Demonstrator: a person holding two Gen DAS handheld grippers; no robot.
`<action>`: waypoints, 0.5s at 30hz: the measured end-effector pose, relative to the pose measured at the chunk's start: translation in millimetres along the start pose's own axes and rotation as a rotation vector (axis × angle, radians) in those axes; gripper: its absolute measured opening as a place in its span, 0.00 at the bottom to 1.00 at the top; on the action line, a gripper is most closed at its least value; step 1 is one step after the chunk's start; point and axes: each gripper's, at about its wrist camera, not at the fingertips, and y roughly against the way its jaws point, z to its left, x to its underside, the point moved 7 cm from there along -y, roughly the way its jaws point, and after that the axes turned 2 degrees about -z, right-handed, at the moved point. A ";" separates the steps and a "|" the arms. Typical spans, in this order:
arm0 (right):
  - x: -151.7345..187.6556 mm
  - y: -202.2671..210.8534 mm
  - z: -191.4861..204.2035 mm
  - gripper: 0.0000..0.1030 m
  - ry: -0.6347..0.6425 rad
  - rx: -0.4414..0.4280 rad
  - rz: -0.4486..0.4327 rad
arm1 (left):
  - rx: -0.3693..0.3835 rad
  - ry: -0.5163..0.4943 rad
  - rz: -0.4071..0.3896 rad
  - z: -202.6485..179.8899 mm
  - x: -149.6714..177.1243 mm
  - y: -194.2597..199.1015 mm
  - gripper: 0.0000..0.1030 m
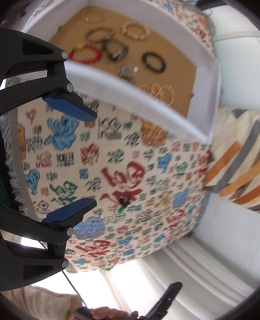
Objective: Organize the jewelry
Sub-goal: 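Move both tools back over the last jewelry pieces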
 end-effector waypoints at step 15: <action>127.5 -86.1 -55.2 0.56 -0.163 -0.046 0.267 | -0.078 -0.158 0.176 -72.4 15.0 -109.1 0.78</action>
